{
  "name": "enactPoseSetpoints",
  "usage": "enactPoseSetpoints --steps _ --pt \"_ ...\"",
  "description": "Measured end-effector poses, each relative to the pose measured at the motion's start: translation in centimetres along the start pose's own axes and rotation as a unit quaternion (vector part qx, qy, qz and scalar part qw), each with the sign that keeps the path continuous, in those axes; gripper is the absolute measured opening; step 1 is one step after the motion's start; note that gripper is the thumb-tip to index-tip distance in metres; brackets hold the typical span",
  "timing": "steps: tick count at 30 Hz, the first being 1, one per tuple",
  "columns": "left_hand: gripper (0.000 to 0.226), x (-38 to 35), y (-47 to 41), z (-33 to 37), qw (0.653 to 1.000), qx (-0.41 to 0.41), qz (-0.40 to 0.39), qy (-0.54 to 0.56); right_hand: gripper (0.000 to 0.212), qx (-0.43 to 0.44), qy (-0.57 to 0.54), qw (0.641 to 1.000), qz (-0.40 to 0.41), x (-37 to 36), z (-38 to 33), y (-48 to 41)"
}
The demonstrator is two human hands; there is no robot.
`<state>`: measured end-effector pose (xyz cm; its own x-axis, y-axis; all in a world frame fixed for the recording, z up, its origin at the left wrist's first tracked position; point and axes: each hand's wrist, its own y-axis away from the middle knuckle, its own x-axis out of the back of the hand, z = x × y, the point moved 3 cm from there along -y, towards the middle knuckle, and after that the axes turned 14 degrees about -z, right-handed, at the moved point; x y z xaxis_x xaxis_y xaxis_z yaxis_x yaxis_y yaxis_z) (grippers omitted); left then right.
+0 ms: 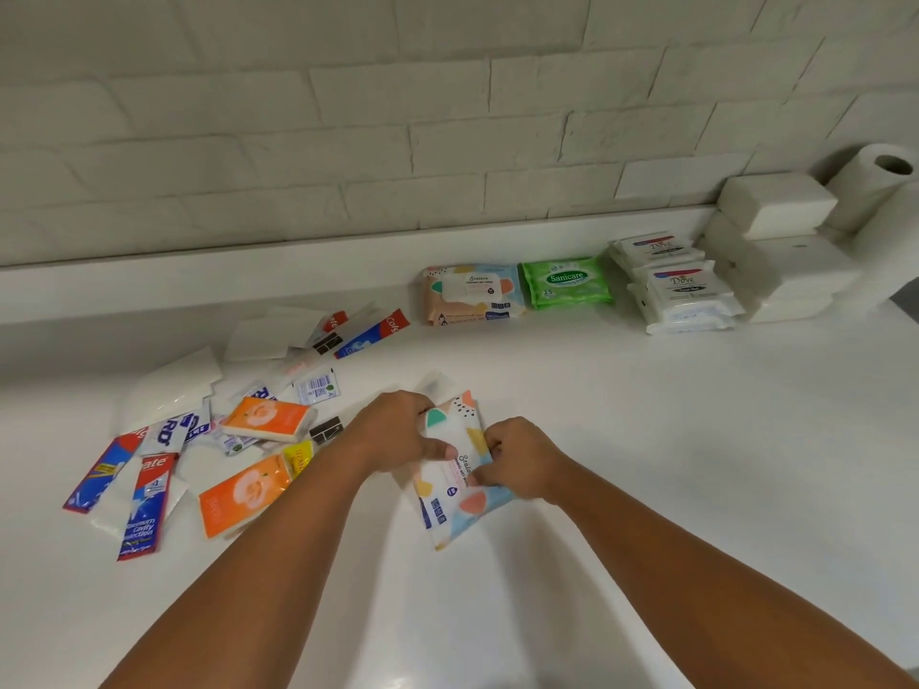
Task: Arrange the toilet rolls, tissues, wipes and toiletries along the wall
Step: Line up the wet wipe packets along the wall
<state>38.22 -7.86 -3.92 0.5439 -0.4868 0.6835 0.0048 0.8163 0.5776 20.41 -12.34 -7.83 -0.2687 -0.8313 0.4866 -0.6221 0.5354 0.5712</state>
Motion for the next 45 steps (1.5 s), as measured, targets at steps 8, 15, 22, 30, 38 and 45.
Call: enactPoseSetpoints --steps 8,15,22,30,38,45 --pt "0.024 2.5 0.0 0.4 0.954 -0.052 0.062 0.288 0.034 0.068 -0.366 0.926 0.061 3.2 0.6 0.2" --pt "0.019 4.5 -2.7 1.0 0.849 -0.072 0.146 0.502 0.023 0.087 -0.489 0.856 0.143 6.8 -0.5 -1.6" --pt "0.02 9.4 -7.5 2.3 0.888 -0.051 0.191 0.416 0.006 0.069 -0.408 0.875 0.253 13.8 -1.7 -5.6" --pt "0.026 13.0 -12.5 2.4 0.916 0.001 0.227 0.331 0.026 0.017 -0.184 0.933 0.308 18.1 -3.5 -9.9" --pt "0.026 12.6 -15.0 2.1 0.928 0.058 0.223 0.294 0.03 -0.018 -0.014 0.972 0.232 18.2 -4.1 -11.2" --pt "0.027 12.1 -15.3 2.1 0.928 0.052 0.206 0.306 0.031 -0.041 -0.048 0.983 0.174 18.7 -3.9 -11.9"
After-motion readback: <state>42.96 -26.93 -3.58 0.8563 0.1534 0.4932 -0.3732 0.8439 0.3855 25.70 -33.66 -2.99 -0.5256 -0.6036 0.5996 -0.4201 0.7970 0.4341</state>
